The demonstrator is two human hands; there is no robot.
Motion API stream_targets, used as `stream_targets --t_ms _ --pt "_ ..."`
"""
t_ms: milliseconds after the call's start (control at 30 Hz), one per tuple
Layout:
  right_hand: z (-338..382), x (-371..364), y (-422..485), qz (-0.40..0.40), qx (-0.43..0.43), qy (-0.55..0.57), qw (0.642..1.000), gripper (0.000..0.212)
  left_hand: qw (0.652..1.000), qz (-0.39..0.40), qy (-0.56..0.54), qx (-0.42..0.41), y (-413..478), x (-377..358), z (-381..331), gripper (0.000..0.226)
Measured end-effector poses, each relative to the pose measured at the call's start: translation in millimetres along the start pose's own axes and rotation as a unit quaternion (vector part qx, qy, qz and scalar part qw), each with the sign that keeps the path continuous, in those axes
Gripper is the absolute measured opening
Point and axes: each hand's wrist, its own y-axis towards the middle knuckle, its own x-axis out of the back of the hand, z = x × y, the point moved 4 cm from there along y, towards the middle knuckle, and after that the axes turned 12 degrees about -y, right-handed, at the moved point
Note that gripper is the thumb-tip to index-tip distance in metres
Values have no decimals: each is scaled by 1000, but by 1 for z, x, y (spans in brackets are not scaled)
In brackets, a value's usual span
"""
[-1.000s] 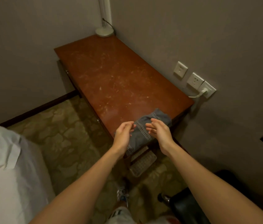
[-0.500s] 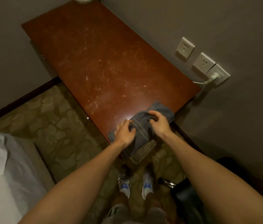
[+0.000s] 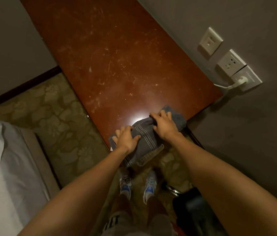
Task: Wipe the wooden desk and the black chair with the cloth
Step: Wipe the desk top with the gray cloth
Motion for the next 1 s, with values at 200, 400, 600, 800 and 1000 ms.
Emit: stream_targets --t_ms 200,400,600,800,1000 --pt "0 11 4 -63 29 -12 998 24 975 -54 -213 28 -5 4 0 25" --pt "-1 43 -23 -147 91 59 983 17 970 -120 -212 -17 -27 24 -10 27" --pt "2 90 -56 -213 76 63 972 17 932 -158 -284 -162 -63 54 -50 25" --pt "31 110 -69 -10 60 246 967 35 907 -171 -352 -156 -82 88 -85 19" --pt "47 133 -90 39 67 374 924 55 885 -180 -392 -174 -91 132 -110 18"
